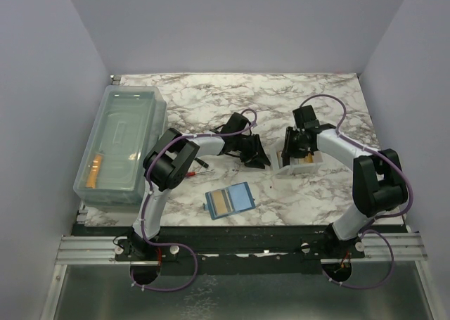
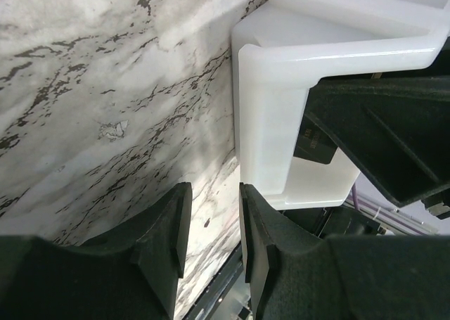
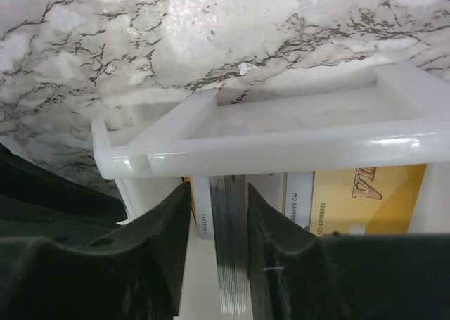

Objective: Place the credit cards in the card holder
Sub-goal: Pick up the credit card from the storage box.

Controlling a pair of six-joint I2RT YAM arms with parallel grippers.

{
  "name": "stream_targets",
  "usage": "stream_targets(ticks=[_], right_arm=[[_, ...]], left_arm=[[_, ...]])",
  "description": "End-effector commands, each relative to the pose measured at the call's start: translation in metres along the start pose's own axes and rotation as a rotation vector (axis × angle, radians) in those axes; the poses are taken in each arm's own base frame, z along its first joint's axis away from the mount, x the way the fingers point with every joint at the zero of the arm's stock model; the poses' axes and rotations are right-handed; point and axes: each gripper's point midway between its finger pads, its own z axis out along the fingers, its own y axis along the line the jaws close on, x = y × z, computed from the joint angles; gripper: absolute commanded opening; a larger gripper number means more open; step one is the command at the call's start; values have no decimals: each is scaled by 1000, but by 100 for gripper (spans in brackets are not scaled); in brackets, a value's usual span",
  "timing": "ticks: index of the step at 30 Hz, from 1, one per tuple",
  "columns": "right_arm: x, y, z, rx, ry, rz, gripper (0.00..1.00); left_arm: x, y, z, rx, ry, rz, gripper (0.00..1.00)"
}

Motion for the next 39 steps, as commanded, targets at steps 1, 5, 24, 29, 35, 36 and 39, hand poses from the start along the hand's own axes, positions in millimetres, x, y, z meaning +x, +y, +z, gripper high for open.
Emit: stream_targets(ticks=[1,5,24,29,35,36,39], right_arm=[[-4,-5,-5,33,7,-12,37],[-8,-15,-14,95,-1,-21,37],[-14,-6,-25,104,-2,-29,24],[-6,12,-18,-5,25,-9,25],[-4,19,-9,-42,38,-5,33],[-4,20,-7,-50,40,-5,35],[-2,24,-2,-71,53,-3,38]], left_arm=[[6,-4,-1,17,31,12,39],[7,-6,-1,21,35,16,40],[9,-9,-1,30,38,22,40],[9,-10,-2,34,39,26,40],[10,-10,-1,38,45,23,40],[10,-10,-1,38,45,22,40],[10,-10,-1,39,45,24,40]])
